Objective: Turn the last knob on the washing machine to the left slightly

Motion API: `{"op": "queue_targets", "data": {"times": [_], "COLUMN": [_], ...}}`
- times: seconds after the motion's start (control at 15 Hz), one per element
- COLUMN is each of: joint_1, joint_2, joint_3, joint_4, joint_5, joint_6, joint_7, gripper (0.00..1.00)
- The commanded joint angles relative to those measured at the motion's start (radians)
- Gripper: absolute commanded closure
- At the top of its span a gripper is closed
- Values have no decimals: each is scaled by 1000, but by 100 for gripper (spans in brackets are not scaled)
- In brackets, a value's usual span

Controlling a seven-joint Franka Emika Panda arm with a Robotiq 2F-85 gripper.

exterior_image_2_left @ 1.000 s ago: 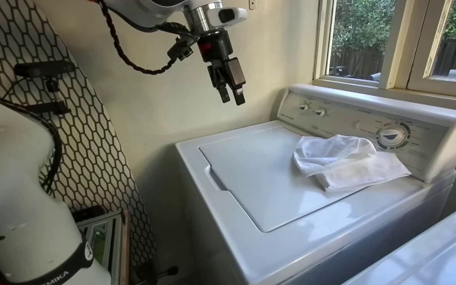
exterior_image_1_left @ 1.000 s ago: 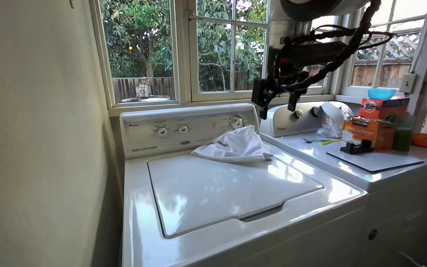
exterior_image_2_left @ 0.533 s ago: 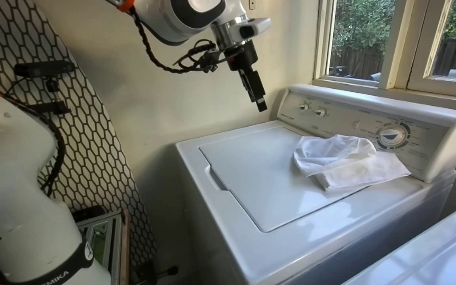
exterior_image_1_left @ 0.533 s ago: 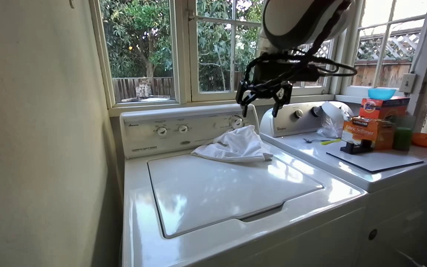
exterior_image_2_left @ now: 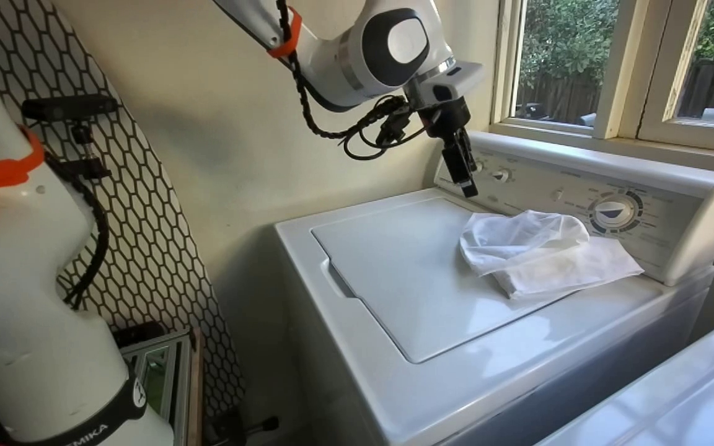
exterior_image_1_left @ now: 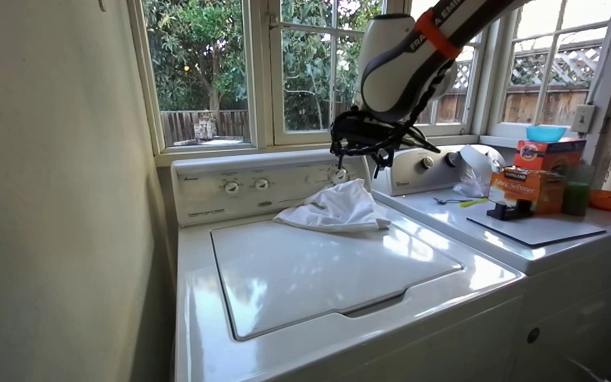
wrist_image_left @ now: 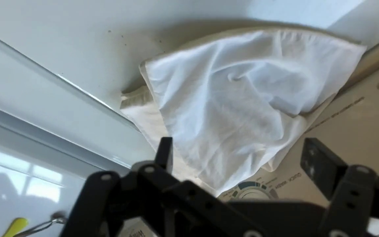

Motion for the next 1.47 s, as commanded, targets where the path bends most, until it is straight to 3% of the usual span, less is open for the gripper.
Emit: {"op": "queue_targets", "data": {"times": [0.0,0.27,0.33,0.73,0.8,0.93,1.4], "joint_1": [60,127,129,158,170,168,109], "joint_2": [133,248,178,256,288,345,572], "joint_3": [-83,-193,-187,-231,-259,-281,-273], "joint_4": [140,271,198,276,298,334,483], "joint_5": [-85,-95,-43,-48,-88,-66,-38], "joint_6": [15,69,45,75,132,224,500], "joint_7": [237,421,300,364,402,361,378], "gripper": [0,0,0,0,0,0,0]}}
